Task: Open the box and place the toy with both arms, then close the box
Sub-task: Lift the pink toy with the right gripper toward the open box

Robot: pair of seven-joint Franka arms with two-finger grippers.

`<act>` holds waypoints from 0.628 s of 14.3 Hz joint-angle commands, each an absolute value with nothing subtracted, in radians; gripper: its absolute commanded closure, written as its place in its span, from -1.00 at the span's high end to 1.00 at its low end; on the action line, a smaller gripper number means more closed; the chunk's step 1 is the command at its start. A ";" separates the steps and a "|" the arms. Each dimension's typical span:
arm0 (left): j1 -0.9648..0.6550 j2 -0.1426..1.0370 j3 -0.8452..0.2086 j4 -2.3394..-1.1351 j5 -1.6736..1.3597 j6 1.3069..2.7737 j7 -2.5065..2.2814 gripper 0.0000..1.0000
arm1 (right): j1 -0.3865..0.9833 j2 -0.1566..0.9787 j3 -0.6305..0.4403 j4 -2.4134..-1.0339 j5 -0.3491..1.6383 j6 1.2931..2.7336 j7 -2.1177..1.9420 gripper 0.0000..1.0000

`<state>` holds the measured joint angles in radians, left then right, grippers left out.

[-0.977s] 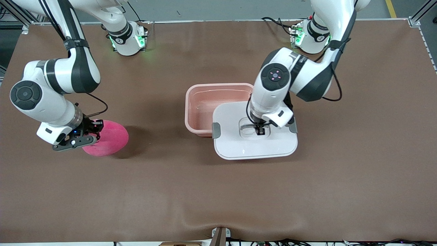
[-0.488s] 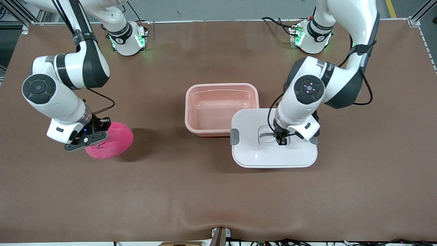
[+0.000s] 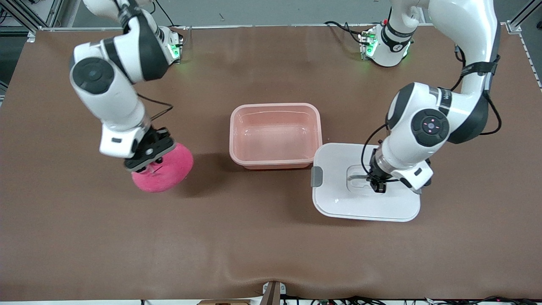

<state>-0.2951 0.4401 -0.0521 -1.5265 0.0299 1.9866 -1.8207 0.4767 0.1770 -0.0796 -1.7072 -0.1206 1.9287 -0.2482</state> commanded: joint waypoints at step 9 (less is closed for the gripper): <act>-0.167 0.422 -0.061 -1.543 0.067 2.013 -1.576 -1.00 | 0.805 0.199 -0.091 -1.594 -0.276 1.888 -0.335 -1.00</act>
